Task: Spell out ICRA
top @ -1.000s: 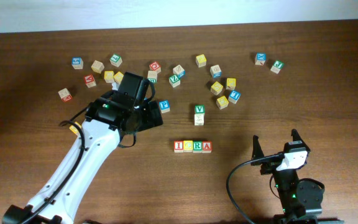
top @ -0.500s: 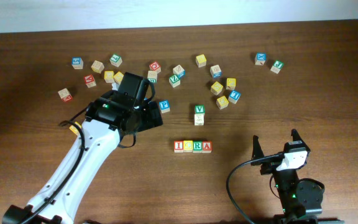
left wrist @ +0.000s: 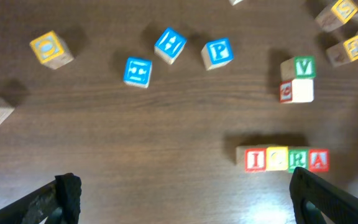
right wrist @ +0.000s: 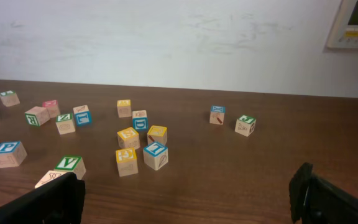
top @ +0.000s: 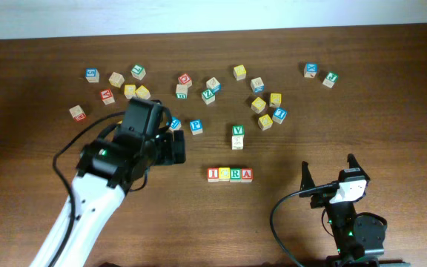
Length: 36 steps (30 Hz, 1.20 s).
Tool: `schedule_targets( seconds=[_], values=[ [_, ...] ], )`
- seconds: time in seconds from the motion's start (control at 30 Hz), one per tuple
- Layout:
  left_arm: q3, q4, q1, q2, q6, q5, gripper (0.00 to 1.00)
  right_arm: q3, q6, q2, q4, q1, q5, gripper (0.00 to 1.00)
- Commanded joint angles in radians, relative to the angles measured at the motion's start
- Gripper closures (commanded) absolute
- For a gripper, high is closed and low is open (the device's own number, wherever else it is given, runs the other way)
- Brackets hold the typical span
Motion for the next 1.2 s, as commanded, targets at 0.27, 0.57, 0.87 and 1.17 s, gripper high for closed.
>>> schedule_targets(
  seconds=[0.27,0.57,0.87,1.17],
  values=[
    [-0.421,0.158,0.190,-0.488,0.077,0.090,0.01,-0.007,0.006,-0.008,-0.003,0.002,0.008,0.02],
    [-0.546,0.158,0.218,-0.773,0.077,0.103,0.01,-0.007,0.007,-0.008,-0.003,0.002,0.008,0.02],
    [-0.546,0.158,0.232,-0.862,0.079,0.103,0.01,-0.007,0.006,-0.008,-0.003,0.002,0.008,0.02],
    [-0.748,0.387,0.233,-0.946,0.109,0.131,0.01,-0.007,0.007,-0.008,-0.003,0.002,0.008,0.02]
  ],
)
